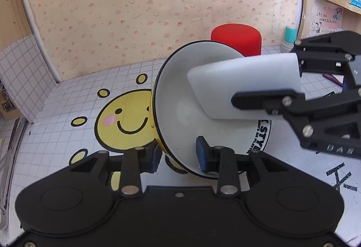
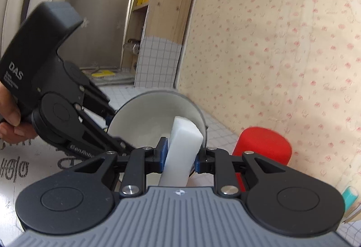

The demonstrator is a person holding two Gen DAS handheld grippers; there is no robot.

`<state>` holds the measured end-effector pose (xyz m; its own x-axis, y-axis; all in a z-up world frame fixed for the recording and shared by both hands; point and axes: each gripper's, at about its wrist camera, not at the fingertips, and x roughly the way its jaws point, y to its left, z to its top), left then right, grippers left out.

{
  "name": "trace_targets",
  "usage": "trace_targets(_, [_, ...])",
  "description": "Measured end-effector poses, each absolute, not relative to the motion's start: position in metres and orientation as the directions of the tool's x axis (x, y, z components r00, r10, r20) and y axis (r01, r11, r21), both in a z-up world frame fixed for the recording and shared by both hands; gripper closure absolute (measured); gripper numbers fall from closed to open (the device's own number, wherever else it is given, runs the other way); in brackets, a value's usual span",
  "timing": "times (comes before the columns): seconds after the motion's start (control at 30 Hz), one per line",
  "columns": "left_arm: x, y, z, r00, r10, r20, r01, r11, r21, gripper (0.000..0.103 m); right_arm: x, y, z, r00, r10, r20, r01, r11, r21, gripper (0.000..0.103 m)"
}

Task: Clean bowl
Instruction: 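Rub the sponge along the bowl's inner wall near the rim with right tool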

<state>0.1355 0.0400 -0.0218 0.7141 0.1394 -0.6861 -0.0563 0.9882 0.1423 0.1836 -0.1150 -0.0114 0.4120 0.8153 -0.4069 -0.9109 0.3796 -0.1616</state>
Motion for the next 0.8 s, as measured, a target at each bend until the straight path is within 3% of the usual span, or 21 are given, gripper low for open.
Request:
trace_targets(0.13, [0.136,0.041,-0.022,0.713,0.135,-0.688,-0.057,0.989,0.135,0.068,0.181,-0.108,-0.017,0.364,0.815,-0.45,-0.931,0.338,-0.141,0.082])
trace_targets(0.23, [0.137,0.041,-0.023,0.713,0.132,-0.689,-0.054,0.99,0.134,0.068,0.18,-0.114,-0.011,0.326,0.859,-0.395,-0.944,0.317,-0.089,0.082])
trace_targets(0.37, [0.137,0.038,-0.022,0.713,0.139,-0.687,-0.047,0.987,0.151,0.068,0.184,-0.126,-0.003,0.406,0.857,-0.318,-0.913,0.395,-0.102,0.082])
trace_targets(0.6, [0.14,0.033,-0.022,0.713,0.14,-0.687,-0.041,0.986,0.159,0.067,0.184,-0.11,-0.017,0.405,0.807,-0.43,-0.914,0.374,-0.159,0.082])
trace_targets(0.7, [0.131,0.045,-0.023,0.719,0.116,-0.685,-0.02,0.989,0.146,0.058,0.185,-0.106,-0.021,0.382,0.8,-0.462,-0.923,0.359,-0.14,0.082])
trace_targets(0.73, [0.13,0.046,-0.024,0.721,0.125,-0.681,-0.036,0.989,0.142,0.044,0.185,-0.105,-0.022,0.376,0.797,-0.472,-0.925,0.356,-0.135,0.082])
trace_targets(0.8, [0.13,0.045,-0.027,0.737,0.145,-0.661,-0.081,0.989,0.126,0.041,0.185,-0.103,-0.025,0.37,0.789,-0.492,-0.927,0.35,-0.135,0.082])
